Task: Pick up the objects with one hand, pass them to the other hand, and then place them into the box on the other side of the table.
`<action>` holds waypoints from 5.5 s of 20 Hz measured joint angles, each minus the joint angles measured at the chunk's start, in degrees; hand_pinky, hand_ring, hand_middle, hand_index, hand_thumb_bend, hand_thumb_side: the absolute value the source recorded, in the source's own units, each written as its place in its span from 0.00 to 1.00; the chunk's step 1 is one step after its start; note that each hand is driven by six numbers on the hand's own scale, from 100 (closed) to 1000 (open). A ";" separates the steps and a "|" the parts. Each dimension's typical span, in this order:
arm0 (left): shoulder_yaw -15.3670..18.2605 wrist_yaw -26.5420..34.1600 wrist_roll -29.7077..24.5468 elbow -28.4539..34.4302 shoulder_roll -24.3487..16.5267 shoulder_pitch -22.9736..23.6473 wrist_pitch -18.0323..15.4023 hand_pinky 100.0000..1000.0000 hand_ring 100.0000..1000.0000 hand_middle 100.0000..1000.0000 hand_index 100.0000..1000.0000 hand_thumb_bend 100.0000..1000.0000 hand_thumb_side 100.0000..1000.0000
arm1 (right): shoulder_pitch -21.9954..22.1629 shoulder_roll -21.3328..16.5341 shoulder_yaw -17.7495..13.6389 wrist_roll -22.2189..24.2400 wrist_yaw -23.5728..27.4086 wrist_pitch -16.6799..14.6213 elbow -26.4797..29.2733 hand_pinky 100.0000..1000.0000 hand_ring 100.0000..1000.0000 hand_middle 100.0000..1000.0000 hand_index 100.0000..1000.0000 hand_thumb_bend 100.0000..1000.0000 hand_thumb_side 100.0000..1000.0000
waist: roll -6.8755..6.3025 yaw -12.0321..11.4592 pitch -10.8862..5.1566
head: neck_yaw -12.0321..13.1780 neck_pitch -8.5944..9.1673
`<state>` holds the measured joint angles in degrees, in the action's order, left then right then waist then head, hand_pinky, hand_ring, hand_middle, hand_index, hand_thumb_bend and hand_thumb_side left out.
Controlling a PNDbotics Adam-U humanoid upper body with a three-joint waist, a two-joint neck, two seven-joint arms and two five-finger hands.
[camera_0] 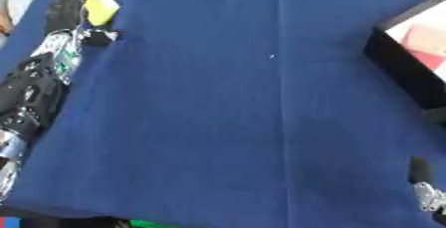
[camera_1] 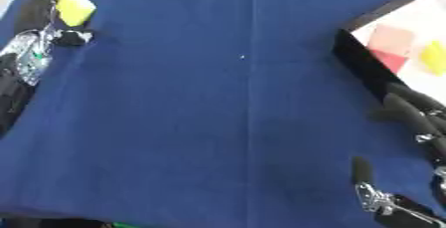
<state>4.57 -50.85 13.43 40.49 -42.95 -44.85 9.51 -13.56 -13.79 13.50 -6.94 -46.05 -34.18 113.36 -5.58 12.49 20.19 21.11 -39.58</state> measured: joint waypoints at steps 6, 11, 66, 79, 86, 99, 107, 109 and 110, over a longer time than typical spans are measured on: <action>0.36 0.30 2.94 -0.02 0.05 0.02 2.72 0.69 0.55 0.51 0.71 0.30 0.06 | 0.00 0.00 -0.01 0.11 0.11 0.04 0.00 0.90 0.92 0.63 1.00 0.00 0.22 | 0.11 -0.20 -0.01 | 0.21 0.00; 0.32 1.32 4.44 -0.54 0.07 0.04 3.72 0.73 0.61 0.58 0.76 0.35 0.08 | 0.00 0.00 -0.01 0.23 0.12 -0.02 0.00 0.90 0.91 0.63 1.00 0.00 0.21 | 0.30 -0.33 -0.01 | 0.38 0.01; 0.95 14.60 9.23 -6.01 -1.41 0.52 4.56 0.73 0.61 0.57 0.73 0.06 0.23 | 0.97 0.43 0.02 0.29 -0.53 -0.18 0.00 0.90 0.92 0.62 1.00 0.00 0.24 | 1.31 -0.24 1.12 | 6.80 3.00; 0.88 17.01 9.76 -2.45 -0.39 1.16 1.71 0.66 0.34 0.27 0.43 0.00 0.13 | 1.01 0.42 -0.01 0.32 -0.54 -0.14 0.00 0.90 0.91 0.63 1.00 0.00 0.20 | 1.42 -1.24 -0.23 | 6.49 1.31; 0.38 18.08 8.44 3.92 -0.41 2.70 -0.19 0.65 0.32 0.25 0.40 0.00 0.14 | 1.42 -0.17 -0.05 0.62 -0.06 0.22 0.00 0.90 0.91 0.63 1.00 0.00 0.15 | 0.92 -2.45 -3.83 | 5.26 -1.68; -5.58 26.12 -2.25 30.98 1.35 10.24 -6.44 0.66 0.31 0.24 0.40 0.00 0.23 | -1.12 -6.36 1.68 1.57 2.43 -1.41 0.00 0.89 0.88 0.69 1.00 0.00 0.00 | 0.41 -6.86 -9.36 | -2.29 -4.22; -12.79 31.88 -11.83 47.05 3.54 14.56 -8.33 0.66 0.31 0.24 0.40 0.00 0.21 | -3.11 -10.11 3.57 2.11 3.24 -3.97 0.01 0.88 0.88 0.75 0.99 0.00 0.00 | 1.18 -8.90 -11.76 | -7.72 -4.46; -14.75 32.57 -14.17 49.65 4.51 14.77 -8.67 0.66 0.31 0.24 0.40 0.00 0.20 | -4.03 -10.91 4.16 2.13 3.25 -4.81 0.01 0.88 0.88 0.77 0.99 0.00 0.00 | 1.29 -9.20 -11.92 | -8.65 -4.51; -15.78 32.80 -15.32 50.81 5.13 14.78 -8.83 0.66 0.31 0.24 0.40 0.00 0.20 | -4.53 -11.34 4.48 2.15 3.26 -5.20 0.01 0.89 0.88 0.78 0.99 0.00 0.00 | 1.31 -9.37 -11.96 | -9.11 -4.59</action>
<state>-11.20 -18.05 -1.89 91.30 -37.83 -30.08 0.67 -18.09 -25.13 17.98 -4.79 -42.78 -39.39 113.36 -4.28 3.12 8.24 11.99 -44.17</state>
